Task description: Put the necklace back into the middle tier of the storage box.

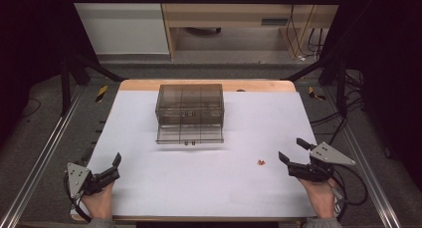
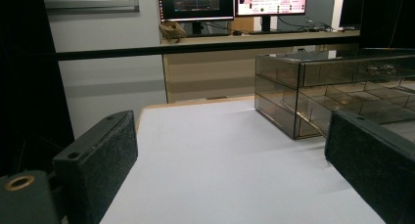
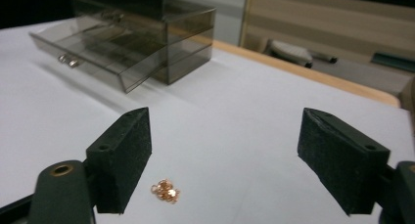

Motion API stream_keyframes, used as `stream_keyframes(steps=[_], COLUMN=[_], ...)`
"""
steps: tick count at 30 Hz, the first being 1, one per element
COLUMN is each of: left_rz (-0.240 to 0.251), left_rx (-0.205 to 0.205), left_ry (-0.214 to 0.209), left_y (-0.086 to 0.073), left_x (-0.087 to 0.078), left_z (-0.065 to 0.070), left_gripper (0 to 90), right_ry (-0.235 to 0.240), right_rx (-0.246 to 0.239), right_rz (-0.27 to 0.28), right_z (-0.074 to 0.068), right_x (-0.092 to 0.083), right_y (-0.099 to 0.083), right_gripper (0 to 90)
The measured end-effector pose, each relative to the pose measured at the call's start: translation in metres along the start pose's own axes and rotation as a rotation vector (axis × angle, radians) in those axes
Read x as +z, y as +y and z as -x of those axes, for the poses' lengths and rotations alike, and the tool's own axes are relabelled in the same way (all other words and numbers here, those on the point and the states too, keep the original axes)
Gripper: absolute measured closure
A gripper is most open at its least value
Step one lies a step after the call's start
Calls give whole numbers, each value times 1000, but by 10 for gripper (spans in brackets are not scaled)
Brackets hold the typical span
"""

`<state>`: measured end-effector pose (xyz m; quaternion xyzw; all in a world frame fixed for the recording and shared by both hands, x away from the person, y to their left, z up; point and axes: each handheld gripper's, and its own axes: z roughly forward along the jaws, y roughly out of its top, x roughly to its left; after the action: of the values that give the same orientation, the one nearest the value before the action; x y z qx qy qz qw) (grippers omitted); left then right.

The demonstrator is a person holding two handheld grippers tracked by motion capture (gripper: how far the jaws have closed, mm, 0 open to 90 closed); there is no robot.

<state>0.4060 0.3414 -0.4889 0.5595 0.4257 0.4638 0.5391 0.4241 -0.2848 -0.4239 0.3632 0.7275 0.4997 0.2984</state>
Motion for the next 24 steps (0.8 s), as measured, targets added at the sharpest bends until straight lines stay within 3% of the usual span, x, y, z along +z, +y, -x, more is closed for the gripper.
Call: stream_keyframes(steps=[2,4,6,7,8,9,10,11,14,16,17,19,24], left_rz=[-1,-1,-1,-1,-2,-2,-2,-2,-3,-4,-4,-4,-5], left_rx=[-1,-1,-2,-1,-1,-2,-2,-2,-2,-1,-1,-2,-2], left_ry=[1,1,1,1,1,1,1,1,1,2,2,2,2], left_y=[0,0,0,0,0,0,0,0,0,0,0,0,0], left_x=[0,0,0,0,0,0,0,0,0,0,0,1,1], left_z=[0,0,0,0,0,0,0,0,0,0,0,0,0], left_gripper=[53,53,53,54,54,54,55,55,56,57,57,58,58], right_ry=[20,64,80,107,107,141,141,165,173,206,206,215,217], right_rx=[-6,-40,-42,-45,-45,-44,-44,-46,-56,-50,-50,-65,-55], right_rz=[-19,-86,-102,-146,-146,-195,-195,-237,-269,-322,-322,-378,-419], right_z=[-1,-4,-5,-6,-6,-7,-7,-8,-9,-11,-11,-12,-14], right_x=[4,16,20,28,28,35,35,42,47,54,54,62,72], right_y=[2,6,7,7,7,6,6,5,3,-1,-1,-4,-7], right_gripper=[226,302,325,379,379,415,415,458,494,534,534,570,588])
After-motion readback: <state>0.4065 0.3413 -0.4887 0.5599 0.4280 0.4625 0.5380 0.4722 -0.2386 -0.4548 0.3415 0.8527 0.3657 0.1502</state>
